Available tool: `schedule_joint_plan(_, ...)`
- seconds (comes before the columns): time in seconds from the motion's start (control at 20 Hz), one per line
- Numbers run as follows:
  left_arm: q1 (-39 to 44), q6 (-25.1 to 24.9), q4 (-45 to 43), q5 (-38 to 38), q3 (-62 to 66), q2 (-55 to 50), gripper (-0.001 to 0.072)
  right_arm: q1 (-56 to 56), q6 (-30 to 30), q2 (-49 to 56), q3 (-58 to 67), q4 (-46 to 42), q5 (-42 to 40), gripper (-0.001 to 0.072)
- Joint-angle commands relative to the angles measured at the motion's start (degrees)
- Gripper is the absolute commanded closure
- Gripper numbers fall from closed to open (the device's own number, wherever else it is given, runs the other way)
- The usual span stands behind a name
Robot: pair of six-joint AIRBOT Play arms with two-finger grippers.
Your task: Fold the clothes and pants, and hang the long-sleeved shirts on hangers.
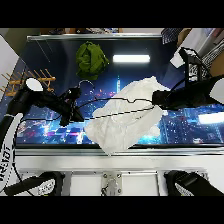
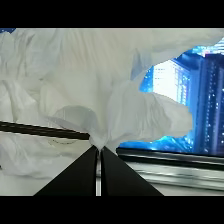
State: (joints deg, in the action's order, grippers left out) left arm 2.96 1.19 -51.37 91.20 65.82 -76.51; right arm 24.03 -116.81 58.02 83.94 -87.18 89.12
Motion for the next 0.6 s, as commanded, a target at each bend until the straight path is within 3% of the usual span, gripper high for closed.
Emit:
schedule_joint_plan(0.0,0.0,-1.0,0.1,-1.6,0.0,0.0,0.0697,0.0,0.0,0.0,0.1,0.1,-0.8,0.0699)
schedule_joint_plan(0.55,5.9,-0.9,0.5,-5.1,0.0,-4.2,0.0698,0.1,1.6,-1.1,0.0,1.6,-2.1,0.0699)
